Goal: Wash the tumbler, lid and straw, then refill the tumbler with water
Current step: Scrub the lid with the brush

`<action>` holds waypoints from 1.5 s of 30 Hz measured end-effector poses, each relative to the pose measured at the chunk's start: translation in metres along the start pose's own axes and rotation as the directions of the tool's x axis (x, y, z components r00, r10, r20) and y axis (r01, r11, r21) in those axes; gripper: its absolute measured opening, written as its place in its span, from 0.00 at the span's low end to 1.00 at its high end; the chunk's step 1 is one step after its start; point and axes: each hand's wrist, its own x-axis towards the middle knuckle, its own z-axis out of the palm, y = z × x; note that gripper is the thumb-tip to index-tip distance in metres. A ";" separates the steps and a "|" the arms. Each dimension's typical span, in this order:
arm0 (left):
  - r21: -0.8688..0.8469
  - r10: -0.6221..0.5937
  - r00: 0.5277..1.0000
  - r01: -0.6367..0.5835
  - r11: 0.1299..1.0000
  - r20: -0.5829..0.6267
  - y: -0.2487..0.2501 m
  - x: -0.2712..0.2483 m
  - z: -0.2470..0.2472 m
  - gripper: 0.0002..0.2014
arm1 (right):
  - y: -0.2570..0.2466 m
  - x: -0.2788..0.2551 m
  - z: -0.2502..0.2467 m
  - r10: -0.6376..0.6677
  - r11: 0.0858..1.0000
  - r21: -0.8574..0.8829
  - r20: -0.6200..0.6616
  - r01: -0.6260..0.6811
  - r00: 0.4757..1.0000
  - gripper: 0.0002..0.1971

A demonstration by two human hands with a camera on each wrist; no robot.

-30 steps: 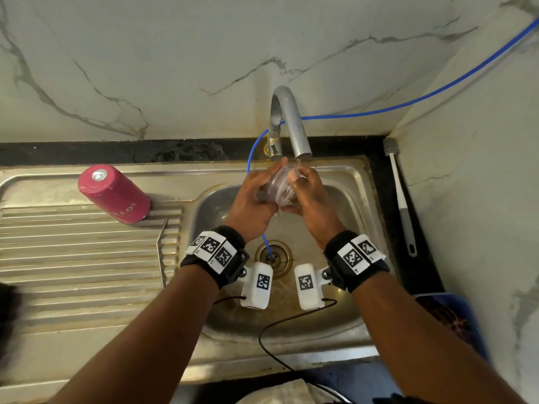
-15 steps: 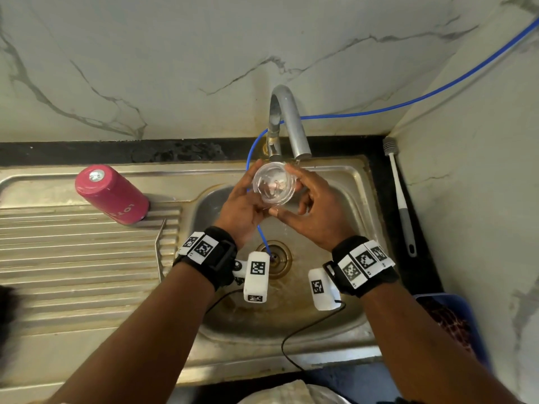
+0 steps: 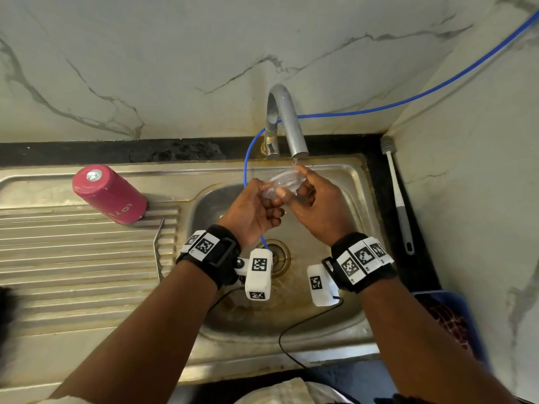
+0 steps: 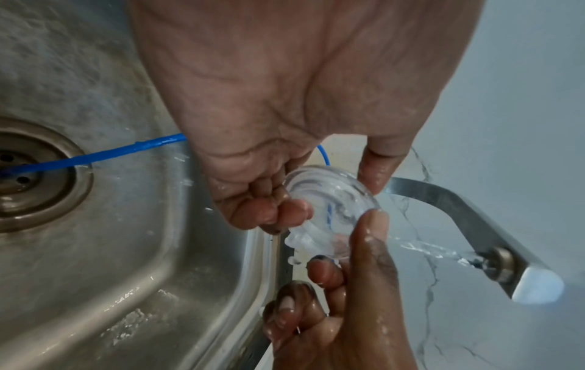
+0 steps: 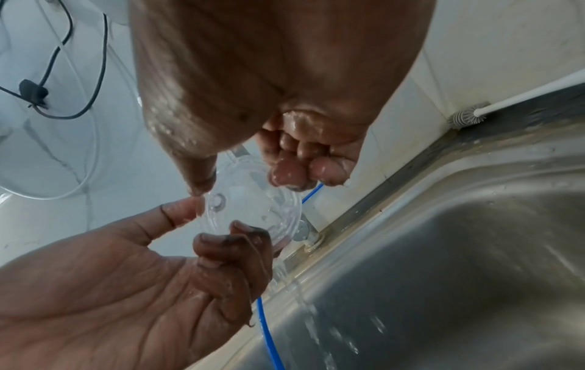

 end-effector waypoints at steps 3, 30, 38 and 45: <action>0.047 -0.010 0.999 0.012 0.999 -0.034 0.000 0.003 0.003 0.13 | 0.002 0.000 -0.001 0.088 0.996 0.038 -0.017 -0.087 0.996 0.28; 0.565 0.511 0.859 -0.422 0.709 0.001 0.000 0.010 0.022 0.42 | -0.004 -0.003 0.009 0.430 0.522 0.615 0.408 -0.591 0.805 0.48; 0.566 0.487 0.870 -0.441 0.696 0.078 -0.002 0.008 0.004 0.46 | -0.011 0.000 0.006 0.433 0.612 0.610 0.275 -0.503 0.859 0.41; 0.504 0.459 0.888 -0.389 0.771 -0.017 -0.007 0.004 -0.007 0.40 | -0.010 -0.001 -0.005 0.202 0.903 0.353 0.156 -0.246 0.967 0.29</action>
